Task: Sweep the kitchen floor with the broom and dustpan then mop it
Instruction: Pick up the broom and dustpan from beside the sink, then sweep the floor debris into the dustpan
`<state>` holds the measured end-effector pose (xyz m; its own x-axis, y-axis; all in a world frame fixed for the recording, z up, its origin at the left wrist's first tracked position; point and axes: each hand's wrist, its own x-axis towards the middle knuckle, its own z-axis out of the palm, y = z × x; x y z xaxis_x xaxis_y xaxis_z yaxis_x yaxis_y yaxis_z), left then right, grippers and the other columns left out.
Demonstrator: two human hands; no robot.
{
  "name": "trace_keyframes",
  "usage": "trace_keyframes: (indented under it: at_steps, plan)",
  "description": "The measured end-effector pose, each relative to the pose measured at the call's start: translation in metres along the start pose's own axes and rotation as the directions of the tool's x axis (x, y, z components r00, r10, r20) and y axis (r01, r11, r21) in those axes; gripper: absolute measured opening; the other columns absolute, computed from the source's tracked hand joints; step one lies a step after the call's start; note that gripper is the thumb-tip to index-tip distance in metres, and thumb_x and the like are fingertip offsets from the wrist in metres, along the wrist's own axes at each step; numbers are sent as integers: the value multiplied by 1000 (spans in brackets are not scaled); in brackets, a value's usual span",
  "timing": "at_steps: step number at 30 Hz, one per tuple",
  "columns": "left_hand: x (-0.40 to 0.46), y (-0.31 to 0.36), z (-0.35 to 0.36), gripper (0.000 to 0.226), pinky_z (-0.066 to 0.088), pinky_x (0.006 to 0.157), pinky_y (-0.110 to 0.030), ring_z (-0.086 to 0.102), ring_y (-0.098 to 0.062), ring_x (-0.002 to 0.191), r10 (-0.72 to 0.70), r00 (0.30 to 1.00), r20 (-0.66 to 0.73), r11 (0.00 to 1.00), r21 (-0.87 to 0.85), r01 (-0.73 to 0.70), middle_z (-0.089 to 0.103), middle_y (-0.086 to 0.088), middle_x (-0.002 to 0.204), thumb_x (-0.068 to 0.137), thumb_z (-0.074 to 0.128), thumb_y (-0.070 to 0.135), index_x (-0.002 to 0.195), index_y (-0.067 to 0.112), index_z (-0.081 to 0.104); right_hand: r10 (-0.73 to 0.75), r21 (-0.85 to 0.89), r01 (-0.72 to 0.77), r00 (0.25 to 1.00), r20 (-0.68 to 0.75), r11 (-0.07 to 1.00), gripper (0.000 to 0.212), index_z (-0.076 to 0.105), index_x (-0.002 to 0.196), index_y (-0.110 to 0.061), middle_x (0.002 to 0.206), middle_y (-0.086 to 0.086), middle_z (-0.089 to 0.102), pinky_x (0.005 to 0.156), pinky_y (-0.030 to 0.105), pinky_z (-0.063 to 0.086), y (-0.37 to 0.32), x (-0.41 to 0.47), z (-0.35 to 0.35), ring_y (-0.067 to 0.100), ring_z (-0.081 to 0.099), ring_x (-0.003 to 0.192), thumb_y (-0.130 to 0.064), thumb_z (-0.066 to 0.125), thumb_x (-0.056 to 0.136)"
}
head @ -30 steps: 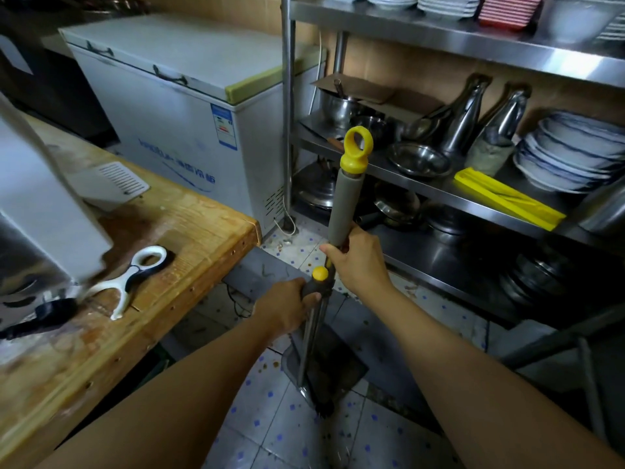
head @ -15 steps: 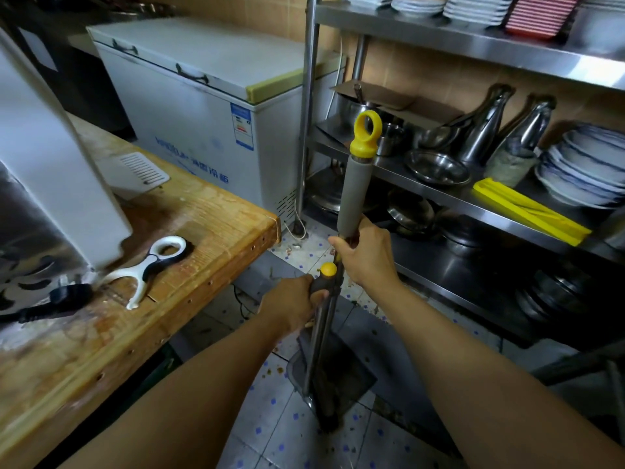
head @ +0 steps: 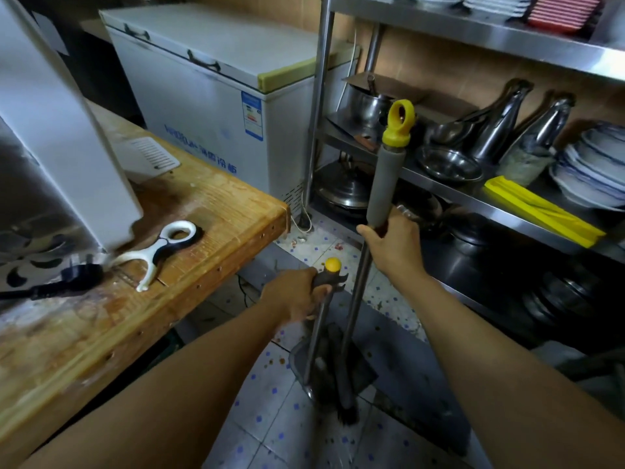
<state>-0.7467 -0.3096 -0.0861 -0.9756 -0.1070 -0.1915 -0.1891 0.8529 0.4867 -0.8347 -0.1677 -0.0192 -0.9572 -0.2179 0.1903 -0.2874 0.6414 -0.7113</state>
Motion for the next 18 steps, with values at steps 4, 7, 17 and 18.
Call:
trace_keyframes:
  at_steps: [4, 7, 17, 18]
  plan:
    - [-6, -2, -4, 40, 49, 80, -40, 59, -28, 93, -42, 998, 56, 998, 41, 40, 62, -9, 100, 96, 36, 50, 112, 17, 51, -3, -41, 5, 999, 38, 999, 44, 54, 127, -7, 119, 12, 63, 91, 35, 50, 3, 1, -13, 27, 59, 110, -23, 67, 88]
    - [-9, 8, -7, 34, 45, 77, -36, 58, -26, 92, -77, 992, 101, 996, 61, 71, 60, -9, 101, 98, 37, 45, 106, 14, 50, -3, -38, 6, 997, 82, 999, 45, 52, 129, -8, 118, 12, 63, 91, 36, 50, 5, -2, -21, 26, 60, 109, -22, 66, 88]
    - [-20, 52, -69, 27, 41, 75, -24, 59, -21, 100, -226, 974, -22, 940, -267, 212, 63, -8, 111, 95, 52, 27, 115, 10, 56, -106, -182, 150, 967, 232, 972, 38, 58, 121, -9, 109, 12, 67, 80, 32, 48, 16, -17, -42, 31, 61, 102, -19, 69, 86]
    - [-24, 61, -81, 23, 44, 73, -23, 60, -21, 95, -250, 968, -31, 901, -372, 221, 64, -9, 105, 96, 50, 24, 109, 8, 58, -98, -205, 149, 966, 239, 967, 38, 59, 121, -10, 107, 12, 68, 80, 34, 50, 15, -19, -45, 31, 62, 101, -20, 68, 86]
